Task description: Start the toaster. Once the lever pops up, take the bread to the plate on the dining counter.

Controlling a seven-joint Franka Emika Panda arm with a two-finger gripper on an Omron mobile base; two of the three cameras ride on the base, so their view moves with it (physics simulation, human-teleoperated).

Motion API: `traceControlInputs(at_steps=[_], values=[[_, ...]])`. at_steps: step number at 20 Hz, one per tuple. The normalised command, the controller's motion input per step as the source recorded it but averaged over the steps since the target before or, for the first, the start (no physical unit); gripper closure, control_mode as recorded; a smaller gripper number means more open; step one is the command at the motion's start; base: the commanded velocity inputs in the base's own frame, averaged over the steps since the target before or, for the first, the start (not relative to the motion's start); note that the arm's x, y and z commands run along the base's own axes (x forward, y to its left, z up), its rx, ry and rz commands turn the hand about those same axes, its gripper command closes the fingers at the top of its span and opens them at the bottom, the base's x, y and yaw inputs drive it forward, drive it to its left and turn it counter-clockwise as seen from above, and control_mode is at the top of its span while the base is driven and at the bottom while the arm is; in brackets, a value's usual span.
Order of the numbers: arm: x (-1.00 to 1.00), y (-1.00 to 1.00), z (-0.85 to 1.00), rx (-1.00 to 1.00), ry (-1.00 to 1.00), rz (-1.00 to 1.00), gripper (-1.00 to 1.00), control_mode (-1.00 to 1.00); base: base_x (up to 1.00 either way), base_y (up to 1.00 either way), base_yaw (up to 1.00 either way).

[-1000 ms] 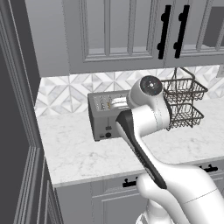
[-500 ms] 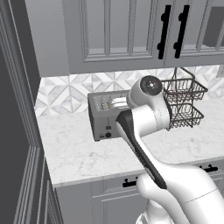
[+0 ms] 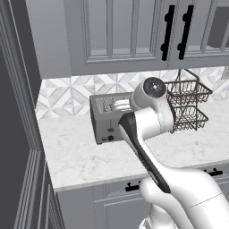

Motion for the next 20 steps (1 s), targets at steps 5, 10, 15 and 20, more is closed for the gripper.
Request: traceControlInputs(at_steps=[5, 10, 15, 20], values=[[0.00, 0.00, 0.00, 0.00, 0.00, 0.00, -1.00, -1.00, 0.00, 0.00, 0.00], [0.00, 0.00, 0.00, 0.00, 0.00, 0.00, -1.00, -1.00, 0.00, 0.00, 0.00], [0.00, 0.00, 0.00, 0.00, 0.00, 0.00, -1.00, -1.00, 0.00, 0.00, 0.00], [0.00, 0.00, 0.00, 0.00, 0.00, 0.00, -1.00, -1.00, 0.00, 0.00, 0.00]])
